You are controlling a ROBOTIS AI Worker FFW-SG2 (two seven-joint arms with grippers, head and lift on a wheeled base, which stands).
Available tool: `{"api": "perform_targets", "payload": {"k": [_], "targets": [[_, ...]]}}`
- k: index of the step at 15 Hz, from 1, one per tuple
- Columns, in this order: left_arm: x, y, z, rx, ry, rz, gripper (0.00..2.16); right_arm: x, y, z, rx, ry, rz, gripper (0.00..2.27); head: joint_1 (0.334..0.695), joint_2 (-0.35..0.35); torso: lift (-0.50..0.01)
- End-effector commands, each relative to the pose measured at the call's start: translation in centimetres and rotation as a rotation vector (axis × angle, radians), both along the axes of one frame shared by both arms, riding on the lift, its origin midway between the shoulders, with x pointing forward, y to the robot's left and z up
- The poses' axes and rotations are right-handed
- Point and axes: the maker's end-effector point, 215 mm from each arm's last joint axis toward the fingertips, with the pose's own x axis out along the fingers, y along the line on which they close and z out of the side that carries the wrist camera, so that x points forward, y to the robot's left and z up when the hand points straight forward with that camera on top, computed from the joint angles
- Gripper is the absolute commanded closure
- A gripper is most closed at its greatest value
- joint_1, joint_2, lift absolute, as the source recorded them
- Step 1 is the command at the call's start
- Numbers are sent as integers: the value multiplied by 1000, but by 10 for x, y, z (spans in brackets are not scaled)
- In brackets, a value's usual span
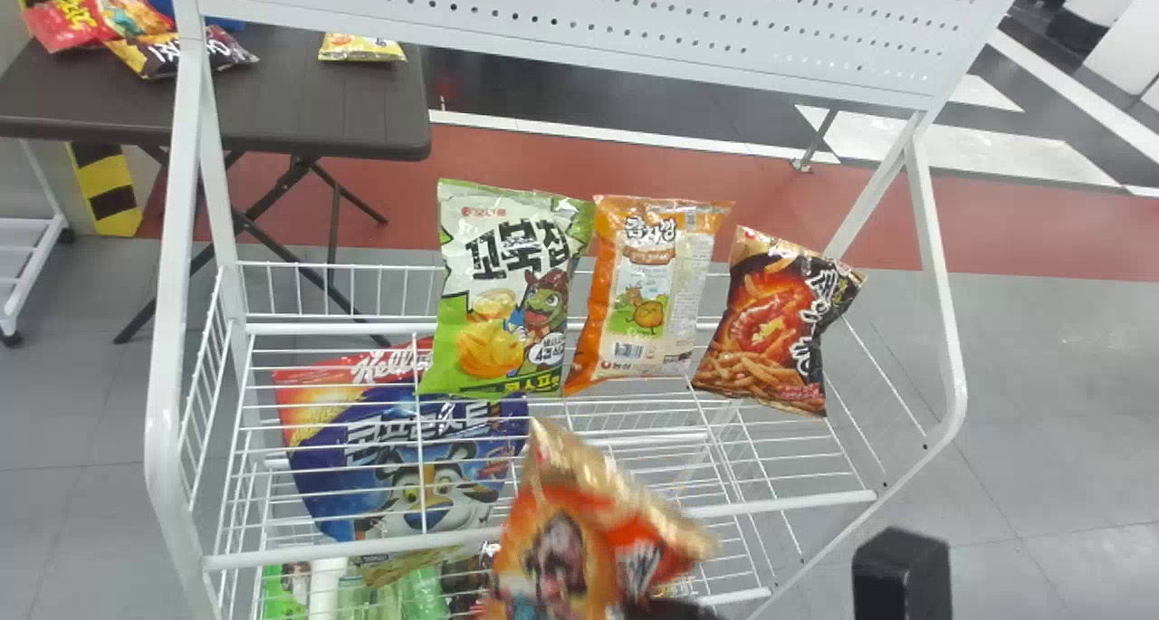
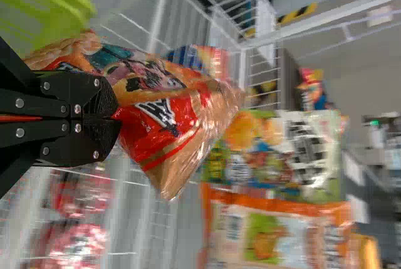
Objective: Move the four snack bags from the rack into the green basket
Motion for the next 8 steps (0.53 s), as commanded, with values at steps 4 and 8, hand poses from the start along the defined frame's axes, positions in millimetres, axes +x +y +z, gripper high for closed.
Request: {"api": "perform_targets", "payload": {"k": [4,8], "targets": [[0,0,-2,0,3,1,1851,-73,2,-72,11,301,4,2125,695,-350,0],[-1,-1,0,-5,1,-2,1851,-90,43,-117,52,393,74,2125,695,-350,0]]}}
